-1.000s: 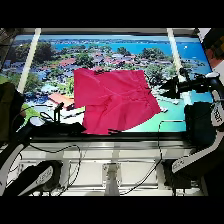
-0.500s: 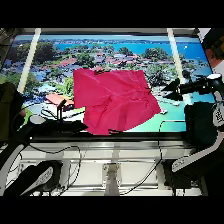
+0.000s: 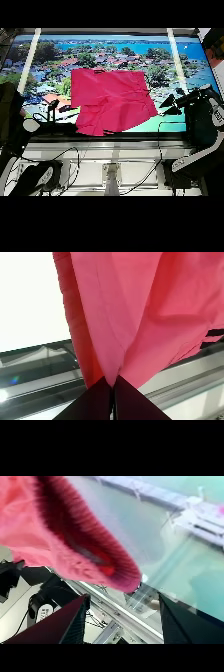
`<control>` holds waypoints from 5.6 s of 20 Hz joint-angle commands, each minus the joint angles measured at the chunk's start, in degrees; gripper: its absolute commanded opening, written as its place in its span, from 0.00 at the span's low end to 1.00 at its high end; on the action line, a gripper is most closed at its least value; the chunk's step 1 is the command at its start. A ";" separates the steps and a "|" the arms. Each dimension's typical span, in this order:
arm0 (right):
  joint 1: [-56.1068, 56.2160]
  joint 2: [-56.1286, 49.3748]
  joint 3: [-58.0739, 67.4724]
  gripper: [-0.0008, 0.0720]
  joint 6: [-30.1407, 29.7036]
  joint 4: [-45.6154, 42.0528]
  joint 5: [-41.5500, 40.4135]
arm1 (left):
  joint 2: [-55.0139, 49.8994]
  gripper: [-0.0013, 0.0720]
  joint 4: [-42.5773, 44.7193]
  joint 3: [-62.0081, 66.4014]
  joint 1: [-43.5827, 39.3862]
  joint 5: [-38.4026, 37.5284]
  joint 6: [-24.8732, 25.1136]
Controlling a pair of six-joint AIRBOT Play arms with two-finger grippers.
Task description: Fold the clothes and pants, and hang the long-sleeved shirts on hangers.
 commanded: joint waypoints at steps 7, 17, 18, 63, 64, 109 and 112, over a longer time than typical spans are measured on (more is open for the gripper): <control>9.16 -0.04 -1.40 0.66 -1.27 0.02 -2.25 | 0.68 0.02 2.25 0.04 -0.02 0.76 -0.70; 11.72 1.55 -1.38 0.03 -5.84 5.68 3.04 | 0.72 0.02 4.24 0.09 0.02 7.02 0.02; 11.72 2.99 -1.40 0.03 -5.88 5.79 3.43 | 0.74 0.02 5.60 0.52 0.28 7.93 0.76; 2.60 8.44 12.33 0.70 21.16 16.55 -43.41 | -57.37 0.83 -54.31 66.58 -4.68 47.89 35.98; 0.39 8.44 13.05 0.70 20.06 12.20 -36.68 | -55.47 0.82 -50.01 66.58 -3.93 46.10 35.98; 16.20 -15.52 32.11 0.60 -0.50 1.01 -9.84 | -29.16 0.82 -31.23 66.49 -3.37 13.29 36.33; 16.41 -15.50 32.13 0.07 -1.81 1.44 -9.88 | -29.16 0.82 -31.23 66.49 -3.37 13.31 36.33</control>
